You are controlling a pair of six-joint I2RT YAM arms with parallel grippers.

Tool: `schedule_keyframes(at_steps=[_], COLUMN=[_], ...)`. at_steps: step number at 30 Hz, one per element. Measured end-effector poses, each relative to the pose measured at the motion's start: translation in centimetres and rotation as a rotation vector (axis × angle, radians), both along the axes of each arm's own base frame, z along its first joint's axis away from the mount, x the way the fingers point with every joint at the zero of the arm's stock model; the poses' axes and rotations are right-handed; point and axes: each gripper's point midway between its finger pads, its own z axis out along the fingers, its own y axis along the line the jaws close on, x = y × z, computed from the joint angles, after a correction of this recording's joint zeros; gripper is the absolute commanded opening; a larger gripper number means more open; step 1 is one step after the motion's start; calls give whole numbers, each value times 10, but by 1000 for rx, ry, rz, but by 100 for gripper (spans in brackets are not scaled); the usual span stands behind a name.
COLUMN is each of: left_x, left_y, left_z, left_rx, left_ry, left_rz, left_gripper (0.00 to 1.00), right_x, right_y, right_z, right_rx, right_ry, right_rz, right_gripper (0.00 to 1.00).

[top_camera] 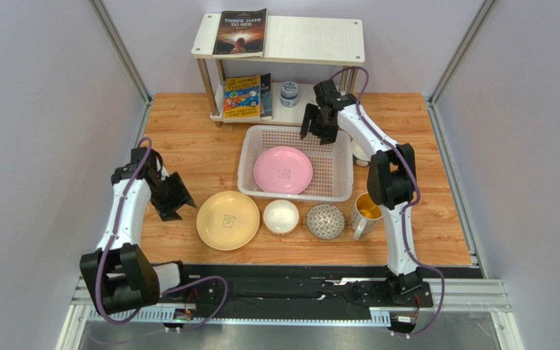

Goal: Place the mixed dishes into the plastic bin

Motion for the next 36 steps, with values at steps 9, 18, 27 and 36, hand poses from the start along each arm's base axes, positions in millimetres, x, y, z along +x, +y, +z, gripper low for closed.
schedule_keyframes(at_steps=[9,18,27,36], left_x=[-1,10,11,4], left_y=[0,0,-14,-27], left_z=[-8,-51,-85,-93], left_rx=[-7,-75,-185,-274], left_ry=[43,226,327,375], left_rz=[-12,-46,-68,-94], left_gripper=[65,61,51,0], right_x=[-4,-95,-189,-235], right_y=[4,23,66,37], right_z=[-9,59,183,147], right_rx=[35,146,395,422], right_ry=[-22,-79,-295,-208], right_rz=[28,118,260,181], right_gripper=[71,72,71,71])
